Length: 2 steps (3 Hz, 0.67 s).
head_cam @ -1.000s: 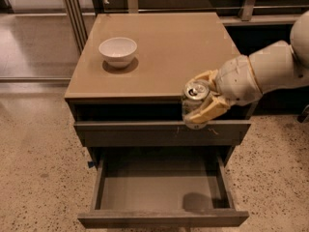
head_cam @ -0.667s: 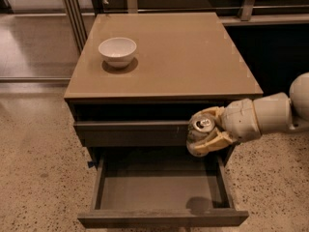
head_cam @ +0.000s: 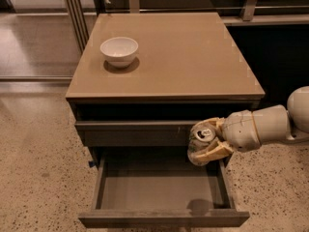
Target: Place 7up can into middle drawer
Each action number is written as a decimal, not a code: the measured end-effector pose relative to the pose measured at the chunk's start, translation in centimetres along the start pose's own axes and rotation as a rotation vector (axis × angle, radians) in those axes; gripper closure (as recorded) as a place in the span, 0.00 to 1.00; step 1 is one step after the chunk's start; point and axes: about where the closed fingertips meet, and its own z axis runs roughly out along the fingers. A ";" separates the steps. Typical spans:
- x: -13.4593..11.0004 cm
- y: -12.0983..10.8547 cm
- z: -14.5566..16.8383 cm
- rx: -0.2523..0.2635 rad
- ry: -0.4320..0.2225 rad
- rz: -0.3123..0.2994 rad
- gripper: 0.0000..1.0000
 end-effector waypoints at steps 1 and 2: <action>2.8 0.5 1.3 0.007 -0.009 -0.020 1.00; 8.3 1.8 5.0 0.043 -0.080 -0.011 1.00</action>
Offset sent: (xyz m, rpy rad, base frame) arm -0.0009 -0.0088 -0.2103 0.2035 -0.0650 -0.0870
